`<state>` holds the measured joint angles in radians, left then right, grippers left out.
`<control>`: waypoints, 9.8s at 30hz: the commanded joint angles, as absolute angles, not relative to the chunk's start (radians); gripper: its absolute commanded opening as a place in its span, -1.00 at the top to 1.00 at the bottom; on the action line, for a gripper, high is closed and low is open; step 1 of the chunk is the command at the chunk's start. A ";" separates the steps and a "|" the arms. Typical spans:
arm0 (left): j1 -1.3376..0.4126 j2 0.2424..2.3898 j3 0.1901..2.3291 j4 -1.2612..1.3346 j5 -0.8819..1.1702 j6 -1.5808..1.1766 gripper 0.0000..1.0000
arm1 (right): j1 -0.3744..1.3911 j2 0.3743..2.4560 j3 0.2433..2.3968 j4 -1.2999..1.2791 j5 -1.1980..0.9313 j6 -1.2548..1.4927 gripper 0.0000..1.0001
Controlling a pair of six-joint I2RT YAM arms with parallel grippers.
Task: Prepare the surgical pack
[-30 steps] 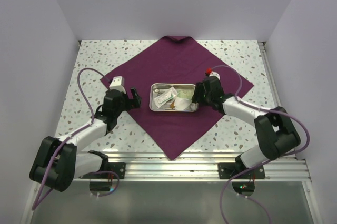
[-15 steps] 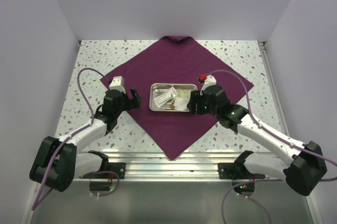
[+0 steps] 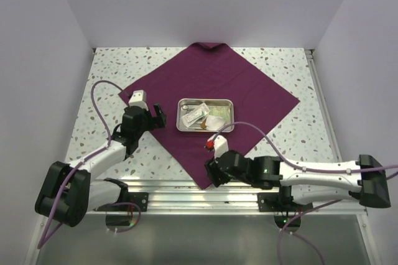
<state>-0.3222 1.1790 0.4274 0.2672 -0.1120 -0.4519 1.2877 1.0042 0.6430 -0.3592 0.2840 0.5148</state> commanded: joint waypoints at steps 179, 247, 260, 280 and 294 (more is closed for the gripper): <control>-0.334 1.557 0.830 0.166 0.043 -0.457 -1.00 | 0.471 2.229 1.965 -0.474 -0.235 0.123 0.06; -0.336 1.628 0.839 0.190 0.083 -0.440 -1.00 | 0.407 2.246 1.999 -0.285 -0.321 0.259 1.00; -0.337 1.637 0.844 0.196 0.107 -0.440 -1.00 | 0.394 2.312 2.083 -0.278 -0.344 0.275 1.00; -0.337 1.660 0.854 0.190 0.103 -0.433 -0.90 | 0.380 2.424 1.959 -0.244 -0.342 0.299 1.00; -0.322 1.545 0.836 0.121 -0.041 -0.465 -0.97 | 0.380 2.312 1.733 -0.189 -0.494 0.305 1.00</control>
